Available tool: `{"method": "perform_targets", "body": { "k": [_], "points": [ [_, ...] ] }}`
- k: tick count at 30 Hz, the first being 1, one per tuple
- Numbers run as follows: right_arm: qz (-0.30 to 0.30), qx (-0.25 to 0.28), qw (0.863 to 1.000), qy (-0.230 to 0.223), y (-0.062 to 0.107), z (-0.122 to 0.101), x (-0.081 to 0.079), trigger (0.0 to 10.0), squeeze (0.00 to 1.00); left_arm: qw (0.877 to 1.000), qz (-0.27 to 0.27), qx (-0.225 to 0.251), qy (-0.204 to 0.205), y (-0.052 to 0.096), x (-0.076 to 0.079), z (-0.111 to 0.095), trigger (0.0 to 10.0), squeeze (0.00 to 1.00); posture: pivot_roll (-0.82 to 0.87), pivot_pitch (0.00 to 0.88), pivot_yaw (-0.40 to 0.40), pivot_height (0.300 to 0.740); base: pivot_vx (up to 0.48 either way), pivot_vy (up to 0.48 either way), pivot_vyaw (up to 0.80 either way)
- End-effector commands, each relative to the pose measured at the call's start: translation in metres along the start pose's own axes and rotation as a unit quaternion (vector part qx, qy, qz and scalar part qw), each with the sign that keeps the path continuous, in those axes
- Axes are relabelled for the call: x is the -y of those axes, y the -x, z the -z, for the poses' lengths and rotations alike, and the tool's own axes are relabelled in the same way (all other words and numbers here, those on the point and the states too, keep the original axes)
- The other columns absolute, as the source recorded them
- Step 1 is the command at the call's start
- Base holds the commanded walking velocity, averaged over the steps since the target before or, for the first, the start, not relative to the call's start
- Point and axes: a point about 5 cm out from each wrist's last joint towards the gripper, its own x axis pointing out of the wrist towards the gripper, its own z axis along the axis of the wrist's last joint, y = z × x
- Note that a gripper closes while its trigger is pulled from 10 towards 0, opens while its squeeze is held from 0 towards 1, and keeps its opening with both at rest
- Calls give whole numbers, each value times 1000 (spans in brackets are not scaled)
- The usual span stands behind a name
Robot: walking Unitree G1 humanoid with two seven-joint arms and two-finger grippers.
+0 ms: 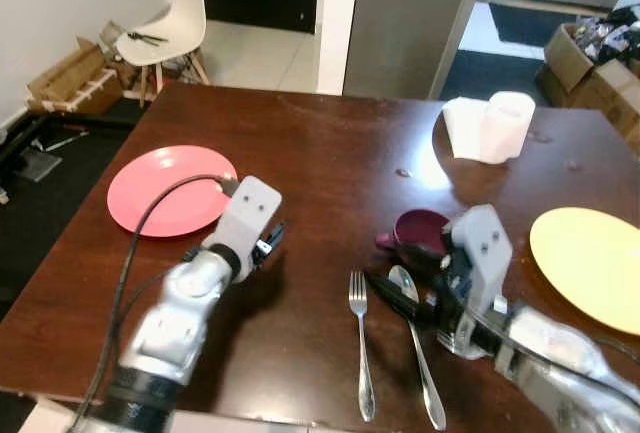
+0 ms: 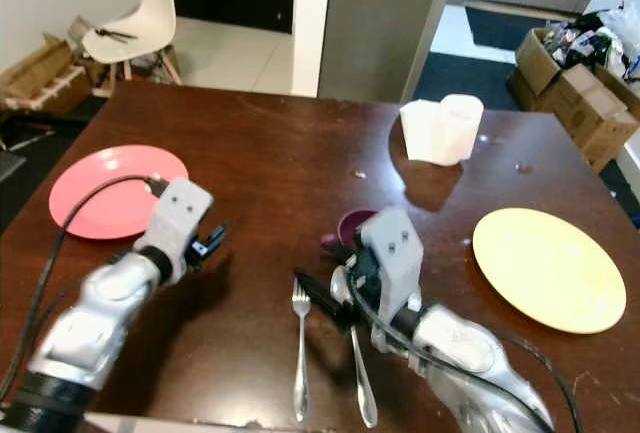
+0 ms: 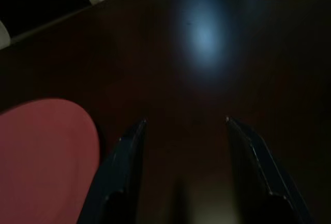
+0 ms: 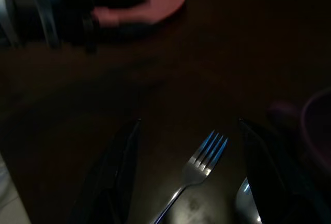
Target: Setting the table
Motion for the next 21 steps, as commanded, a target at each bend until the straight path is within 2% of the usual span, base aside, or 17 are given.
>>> {"method": "perform_targets", "body": {
  "k": [1,2,3,5,11,14,15,19,21],
  "points": [
    [8,-15,1000,-20,5,3,-3,10000,0,998,64,19,-3,10,0,-7,10000,0,-82,74,35,740,0,0,0],
    [8,-15,1000,-20,5,3,-3,10000,0,998,64,19,-3,10,0,-7,10000,0,-82,74,35,740,0,0,0],
    [10,-40,998,-48,11,8,-6,10000,0,988,143,47,-33,29,-9,-22,10000,0,-84,73,37,740,0,0,0],
    [8,-57,997,-59,17,11,-8,10000,0,981,181,54,-53,40,-13,-29,10000,0,-89,73,36,740,0,0,0],
    [2,-108,993,-55,29,17,-13,10000,0,971,221,55,-75,53,-15,-37,10000,0,-105,80,30,740,0,0,0],
    [-12,-143,988,-65,37,23,-23,10000,0,960,262,58,-81,62,-8,-42,10000,0,-111,86,27,740,0,0,0],
    [-12,-143,988,-65,37,23,-23,10000,0,960,262,58,-81,62,-8,-42,10000,0,-111,86,27,740,0,0,0],
    [-11,-163,982,-91,39,30,-27,10000,0,954,283,57,-82,66,-6,-45,10000,0,-109,86,25,740,0,0,0],
    [2,-195,975,-107,45,38,-27,10000,0,950,293,54,-89,67,-7,-46,10000,0,-112,87,24,740,0,0,0]
  ]
}}
